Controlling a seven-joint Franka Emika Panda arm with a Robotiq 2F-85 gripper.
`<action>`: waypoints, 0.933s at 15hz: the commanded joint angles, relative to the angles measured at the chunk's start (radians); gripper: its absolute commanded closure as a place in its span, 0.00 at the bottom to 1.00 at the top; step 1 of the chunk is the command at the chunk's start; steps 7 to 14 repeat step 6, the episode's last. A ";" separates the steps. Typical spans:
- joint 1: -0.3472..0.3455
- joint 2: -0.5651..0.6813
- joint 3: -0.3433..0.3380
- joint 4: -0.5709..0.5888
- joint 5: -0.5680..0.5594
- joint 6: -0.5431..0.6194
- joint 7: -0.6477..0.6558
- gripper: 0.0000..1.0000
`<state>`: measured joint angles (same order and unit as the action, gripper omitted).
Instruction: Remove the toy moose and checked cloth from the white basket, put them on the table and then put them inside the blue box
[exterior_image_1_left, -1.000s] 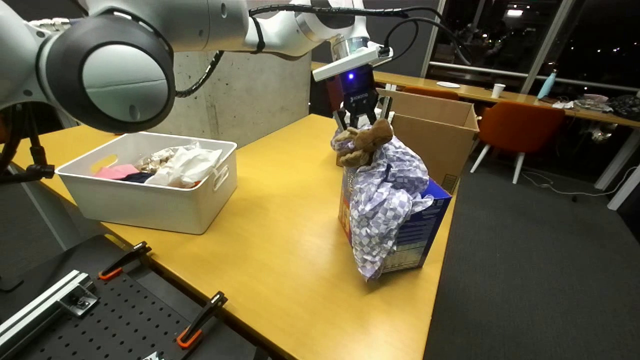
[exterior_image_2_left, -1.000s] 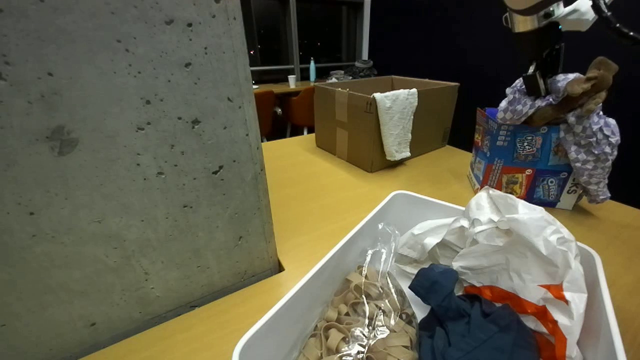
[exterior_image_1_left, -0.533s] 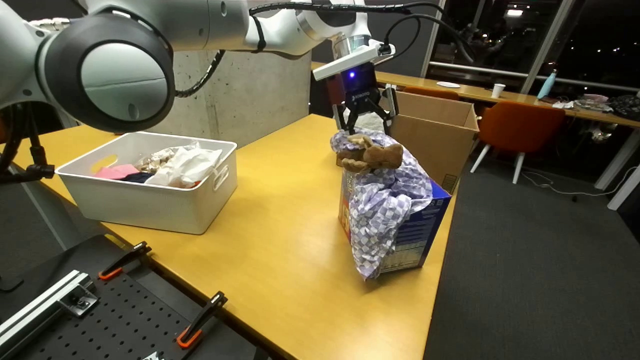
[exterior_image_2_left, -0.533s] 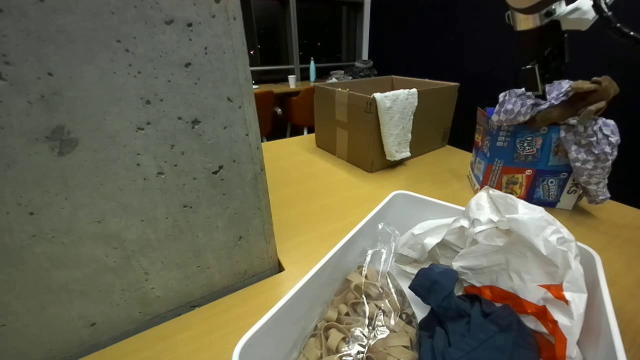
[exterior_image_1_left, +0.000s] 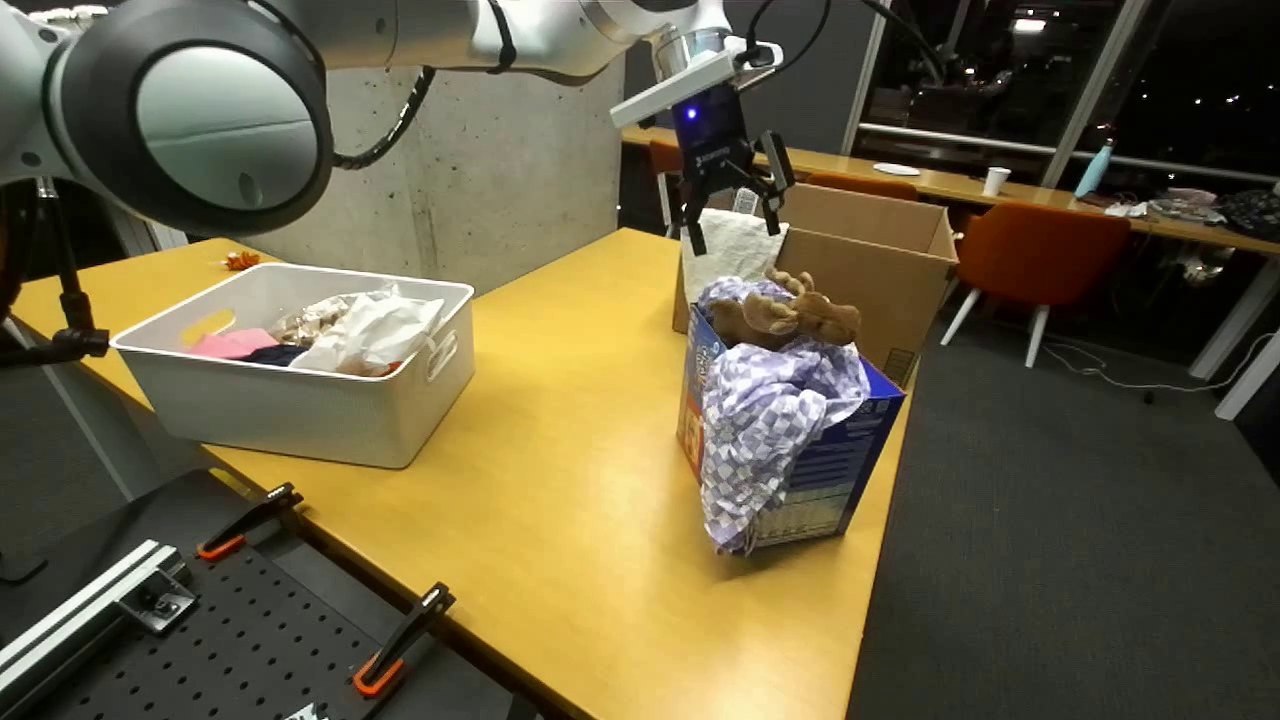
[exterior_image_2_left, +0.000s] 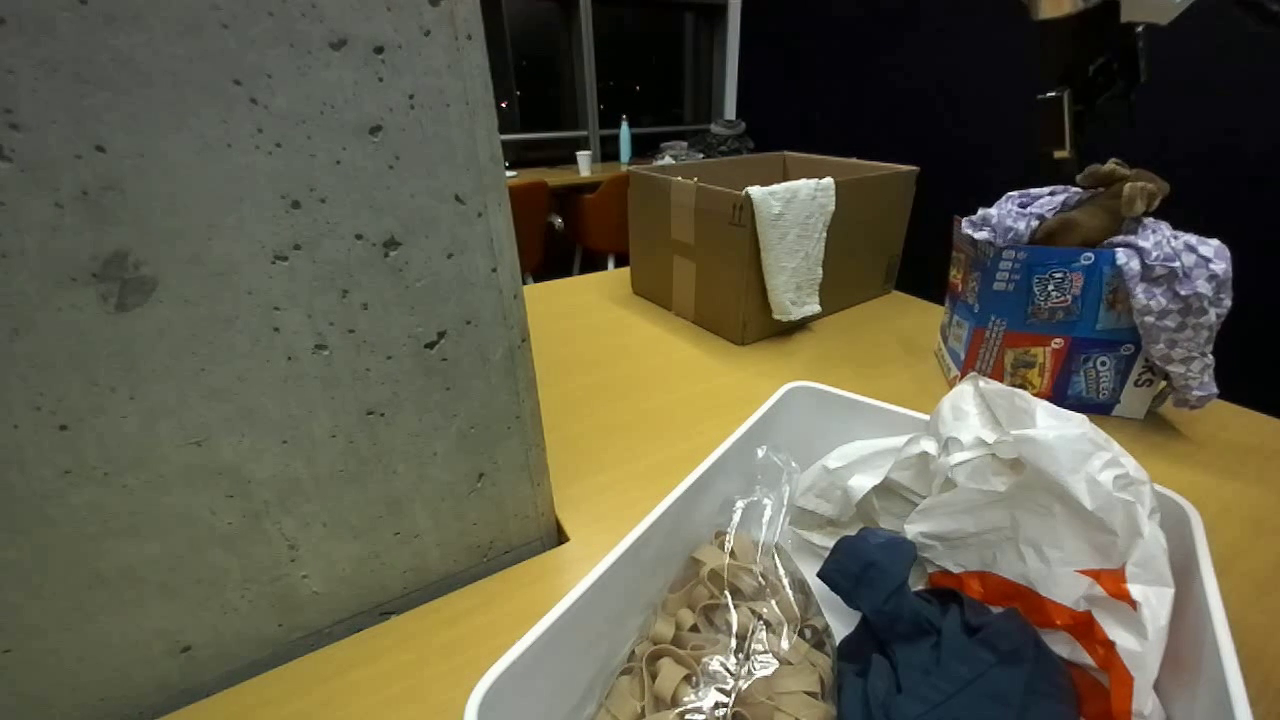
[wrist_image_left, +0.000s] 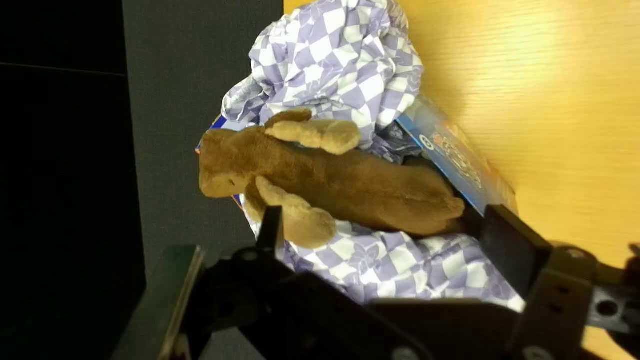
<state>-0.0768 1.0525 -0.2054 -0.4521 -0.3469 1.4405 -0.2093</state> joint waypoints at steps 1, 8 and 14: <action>0.043 -0.042 -0.008 -0.017 0.002 -0.041 0.059 0.00; 0.098 -0.013 0.009 0.006 0.023 -0.120 0.171 0.00; 0.098 -0.013 0.009 0.006 0.023 -0.120 0.171 0.00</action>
